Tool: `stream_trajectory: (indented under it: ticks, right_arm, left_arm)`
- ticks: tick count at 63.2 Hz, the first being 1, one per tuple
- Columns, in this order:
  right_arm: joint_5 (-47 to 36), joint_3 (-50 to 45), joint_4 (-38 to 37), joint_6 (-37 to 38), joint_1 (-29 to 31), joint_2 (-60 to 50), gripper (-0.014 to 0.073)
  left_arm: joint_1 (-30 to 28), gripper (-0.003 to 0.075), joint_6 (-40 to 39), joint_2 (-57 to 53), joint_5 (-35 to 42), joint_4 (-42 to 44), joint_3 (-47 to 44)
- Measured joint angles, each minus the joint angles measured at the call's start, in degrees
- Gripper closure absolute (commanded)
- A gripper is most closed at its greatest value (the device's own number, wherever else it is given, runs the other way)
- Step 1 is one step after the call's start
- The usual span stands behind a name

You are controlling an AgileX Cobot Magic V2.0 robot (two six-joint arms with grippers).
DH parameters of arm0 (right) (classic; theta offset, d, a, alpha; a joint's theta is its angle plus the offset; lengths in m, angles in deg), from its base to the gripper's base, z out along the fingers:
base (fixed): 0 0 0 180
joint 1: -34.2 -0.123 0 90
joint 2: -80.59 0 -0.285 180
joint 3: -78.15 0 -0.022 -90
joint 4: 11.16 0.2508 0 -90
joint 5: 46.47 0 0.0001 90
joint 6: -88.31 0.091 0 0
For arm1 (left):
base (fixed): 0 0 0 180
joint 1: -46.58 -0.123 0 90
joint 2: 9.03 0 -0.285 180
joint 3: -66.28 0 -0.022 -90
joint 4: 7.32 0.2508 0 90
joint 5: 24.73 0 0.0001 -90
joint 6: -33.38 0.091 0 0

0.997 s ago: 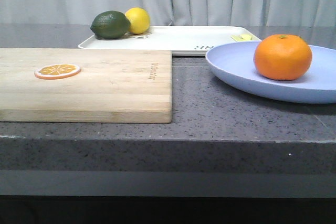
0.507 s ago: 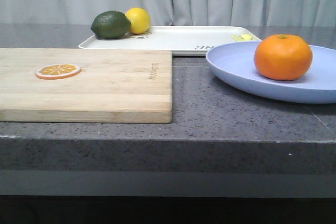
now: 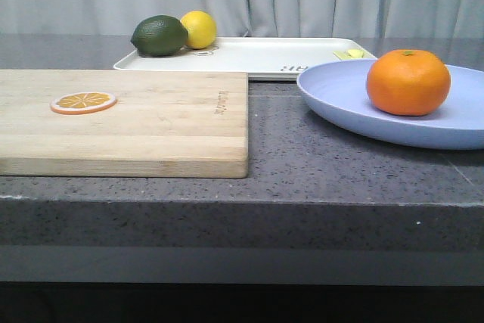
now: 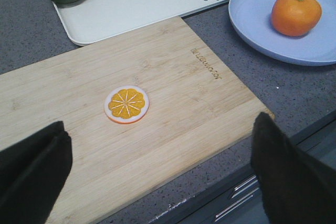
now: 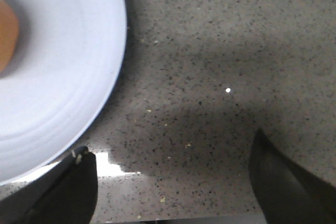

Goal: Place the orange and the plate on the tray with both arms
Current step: 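Move the right gripper down to the rim of the blue plate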

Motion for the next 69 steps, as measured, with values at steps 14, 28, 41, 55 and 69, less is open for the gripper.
stream_trajectory:
  ticks: [14, 28, 41, 55, 69]
  right_arm:
    - [5.5, 0.2, 22.4, -14.3, 13.2, 9.1, -0.0001]
    - [8.6, 0.2, 37.6, -21.0, 15.6, 17.3, -0.0001]
    - [6.2, 0.2, 42.0, -21.2, 14.6, 20.3, -0.0001]
    - [3.9, 0.3, 43.5, -21.2, 13.0, 21.9, -0.0001]
    - [2.9, 0.3, 43.8, -21.3, 12.1, 23.5, 0.0131]
  left_arm:
    - [0.0, 0.0047, 0.0, 0.0, 0.0, 0.0, 0.0]
    - [0.0, 0.0047, 0.0, 0.0, 0.0, 0.0, 0.0]
    - [0.0, 0.0047, 0.0, 0.0, 0.0, 0.0, 0.0]
    - [0.0, 0.0047, 0.0, 0.0, 0.0, 0.0, 0.0]
    - [0.0, 0.0047, 0.0, 0.0, 0.0, 0.0, 0.0]
